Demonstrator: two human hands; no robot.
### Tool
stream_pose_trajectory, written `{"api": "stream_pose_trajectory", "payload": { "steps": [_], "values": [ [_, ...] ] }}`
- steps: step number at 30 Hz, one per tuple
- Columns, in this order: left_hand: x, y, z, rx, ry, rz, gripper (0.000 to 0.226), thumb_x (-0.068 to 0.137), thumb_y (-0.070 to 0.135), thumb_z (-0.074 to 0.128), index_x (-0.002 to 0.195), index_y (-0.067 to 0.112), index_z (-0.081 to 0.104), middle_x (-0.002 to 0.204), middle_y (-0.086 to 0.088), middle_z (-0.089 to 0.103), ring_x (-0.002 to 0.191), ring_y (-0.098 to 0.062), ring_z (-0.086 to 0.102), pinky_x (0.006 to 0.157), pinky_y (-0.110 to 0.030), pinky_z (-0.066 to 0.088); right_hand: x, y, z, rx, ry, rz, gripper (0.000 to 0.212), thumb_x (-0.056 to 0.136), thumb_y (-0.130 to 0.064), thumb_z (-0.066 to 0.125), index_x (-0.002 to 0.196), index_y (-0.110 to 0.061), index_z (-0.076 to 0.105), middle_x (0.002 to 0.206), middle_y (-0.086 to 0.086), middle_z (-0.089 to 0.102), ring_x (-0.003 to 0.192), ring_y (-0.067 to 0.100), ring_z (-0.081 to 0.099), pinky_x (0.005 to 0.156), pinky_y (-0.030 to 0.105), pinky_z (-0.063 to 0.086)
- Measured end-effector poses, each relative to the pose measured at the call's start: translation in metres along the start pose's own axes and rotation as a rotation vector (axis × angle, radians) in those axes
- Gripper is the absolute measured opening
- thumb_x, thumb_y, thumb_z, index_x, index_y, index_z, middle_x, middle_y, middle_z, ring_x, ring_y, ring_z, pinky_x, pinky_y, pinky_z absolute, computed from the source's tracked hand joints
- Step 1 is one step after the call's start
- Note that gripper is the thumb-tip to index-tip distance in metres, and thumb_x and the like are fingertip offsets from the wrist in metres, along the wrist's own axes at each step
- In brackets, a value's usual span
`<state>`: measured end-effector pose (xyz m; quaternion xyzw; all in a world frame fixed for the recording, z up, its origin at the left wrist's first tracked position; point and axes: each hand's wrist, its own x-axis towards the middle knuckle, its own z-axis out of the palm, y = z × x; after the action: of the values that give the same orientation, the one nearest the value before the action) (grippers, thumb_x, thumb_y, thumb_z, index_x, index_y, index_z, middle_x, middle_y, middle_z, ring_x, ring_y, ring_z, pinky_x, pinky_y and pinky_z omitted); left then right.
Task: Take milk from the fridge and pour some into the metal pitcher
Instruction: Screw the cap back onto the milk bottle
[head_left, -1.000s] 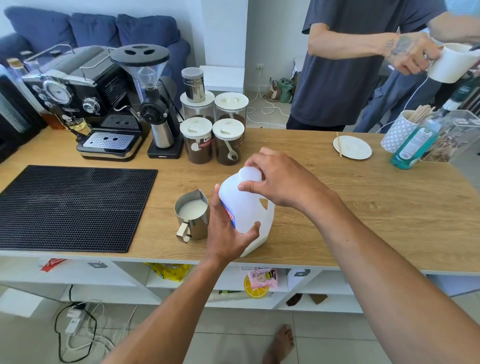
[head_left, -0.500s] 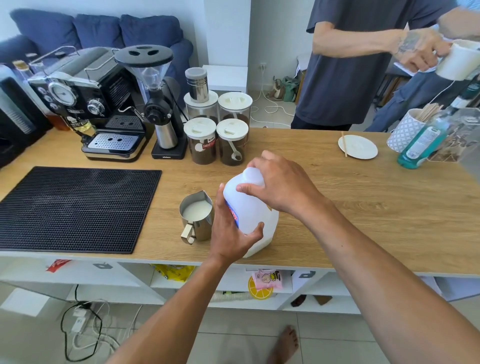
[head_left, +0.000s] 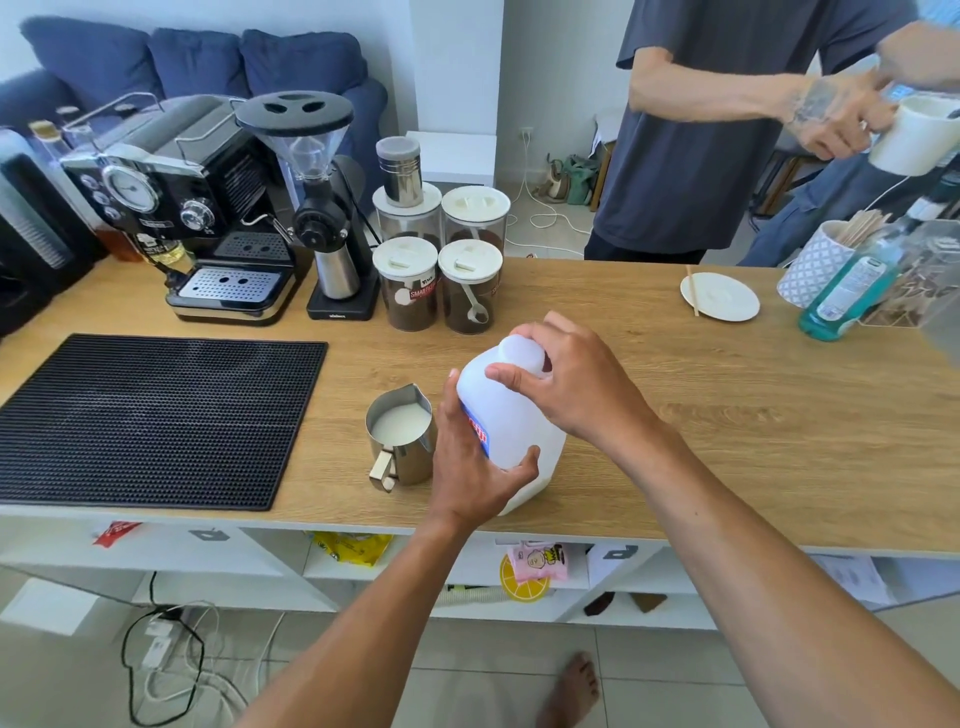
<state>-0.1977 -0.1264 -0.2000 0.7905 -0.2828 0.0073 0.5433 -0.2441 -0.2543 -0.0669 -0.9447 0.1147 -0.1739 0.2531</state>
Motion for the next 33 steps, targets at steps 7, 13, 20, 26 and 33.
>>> {"api": "stream_pose_trajectory", "payload": {
  "steps": [7,13,20,26,33],
  "values": [
    [-0.003,-0.01,0.003,-0.038,-0.018,-0.034,0.124,0.061,0.056,0.083,0.153,0.028,0.004,0.151,-0.004,0.033,0.138,-0.023,0.04,0.104,-0.047,0.045,-0.027,0.027,0.015,0.476,-0.07,0.067,0.06,0.086,-0.045,0.061,0.143,-0.035,0.043,0.121,-0.014,0.049,0.114,-0.004,0.048,0.098,0.015,0.039],
    [-0.007,-0.011,0.002,-0.037,-0.126,-0.1,0.109,0.06,0.058,0.082,0.142,0.034,0.015,0.138,0.011,0.047,0.121,-0.008,0.051,0.091,-0.028,0.046,-0.06,0.066,0.041,0.51,-0.044,0.311,0.016,0.095,-0.026,0.061,0.11,-0.026,0.064,0.105,-0.009,0.071,0.096,0.004,0.066,0.089,0.04,0.054],
    [-0.014,0.0,0.011,0.01,-0.202,-0.063,0.104,0.064,0.053,0.086,0.14,0.025,0.021,0.132,0.01,0.048,0.116,-0.005,0.05,0.085,-0.004,0.038,-0.075,0.074,0.038,0.312,0.008,0.303,0.019,0.098,-0.038,0.049,0.11,-0.024,0.056,0.093,-0.004,0.07,0.084,0.013,0.066,0.076,0.042,0.054],
    [-0.025,0.036,0.037,0.026,-0.302,0.003,0.091,0.062,0.056,0.084,0.132,0.03,0.032,0.119,0.012,0.049,0.106,-0.004,0.053,0.08,-0.012,0.044,-0.119,0.095,0.006,0.288,0.105,0.387,0.018,0.097,-0.039,0.05,0.101,-0.023,0.056,0.086,-0.004,0.068,0.077,0.011,0.064,0.064,0.033,0.049],
    [-0.077,0.095,0.097,0.04,-0.493,0.031,0.085,0.06,0.062,0.077,0.125,0.027,0.035,0.11,0.019,0.055,0.1,-0.012,0.061,0.079,-0.034,0.053,-0.215,0.127,-0.045,0.241,0.227,0.581,0.027,0.099,-0.042,0.045,0.098,-0.017,0.055,0.083,-0.004,0.067,0.075,0.012,0.062,0.067,0.034,0.049]
  ]
}}
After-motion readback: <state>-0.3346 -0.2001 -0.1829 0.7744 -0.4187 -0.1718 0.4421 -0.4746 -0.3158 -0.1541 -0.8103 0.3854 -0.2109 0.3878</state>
